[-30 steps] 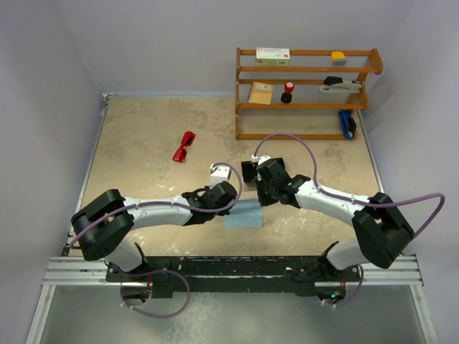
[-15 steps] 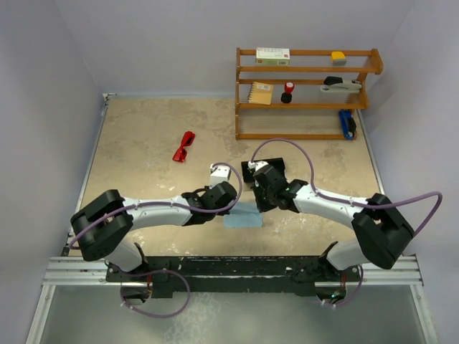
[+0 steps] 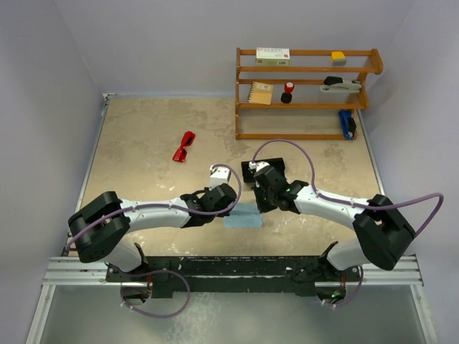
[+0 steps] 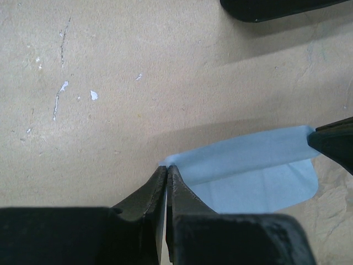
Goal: Organize the sunglasses
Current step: Fold the glasses cleaning cloth at the center of the board.
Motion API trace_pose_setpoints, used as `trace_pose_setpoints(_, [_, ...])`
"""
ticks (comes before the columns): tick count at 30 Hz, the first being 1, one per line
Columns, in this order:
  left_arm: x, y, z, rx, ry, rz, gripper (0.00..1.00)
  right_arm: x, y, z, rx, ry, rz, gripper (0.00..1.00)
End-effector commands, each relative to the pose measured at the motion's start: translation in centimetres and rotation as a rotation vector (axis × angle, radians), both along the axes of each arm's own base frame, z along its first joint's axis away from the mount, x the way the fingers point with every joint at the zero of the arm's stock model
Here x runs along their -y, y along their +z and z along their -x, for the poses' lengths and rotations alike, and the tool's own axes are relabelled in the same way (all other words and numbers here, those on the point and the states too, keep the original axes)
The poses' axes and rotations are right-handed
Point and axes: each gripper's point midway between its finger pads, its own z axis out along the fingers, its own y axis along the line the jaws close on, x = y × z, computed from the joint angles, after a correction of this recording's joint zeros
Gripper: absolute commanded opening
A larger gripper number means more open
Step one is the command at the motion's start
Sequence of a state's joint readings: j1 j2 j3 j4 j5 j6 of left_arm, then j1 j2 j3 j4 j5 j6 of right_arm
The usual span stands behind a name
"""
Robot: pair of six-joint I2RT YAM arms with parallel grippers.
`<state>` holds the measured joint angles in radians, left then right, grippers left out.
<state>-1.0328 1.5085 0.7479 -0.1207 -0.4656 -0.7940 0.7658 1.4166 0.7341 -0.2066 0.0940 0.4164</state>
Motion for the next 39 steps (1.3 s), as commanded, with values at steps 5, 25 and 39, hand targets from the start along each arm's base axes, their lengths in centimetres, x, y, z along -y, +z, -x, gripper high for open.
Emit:
trace_pose_setpoints(5, [0.6,1.3,0.3,0.033,0.014,0.057,0.0,0.1,1.0,-0.1,0.036,-0.015,-0.015,0.0])
trace_pose_setpoints(25, [0.4,1.1,1.0,0.033,0.022,0.06,0.0,0.0,0.4,0.6,0.022,-0.009,-0.017,0.0])
trace_pose_setpoints(39, [0.4,0.9,1.6,0.029,0.018,0.062,0.0,0.0,0.3,0.8,0.023,-0.009,-0.013,0.0])
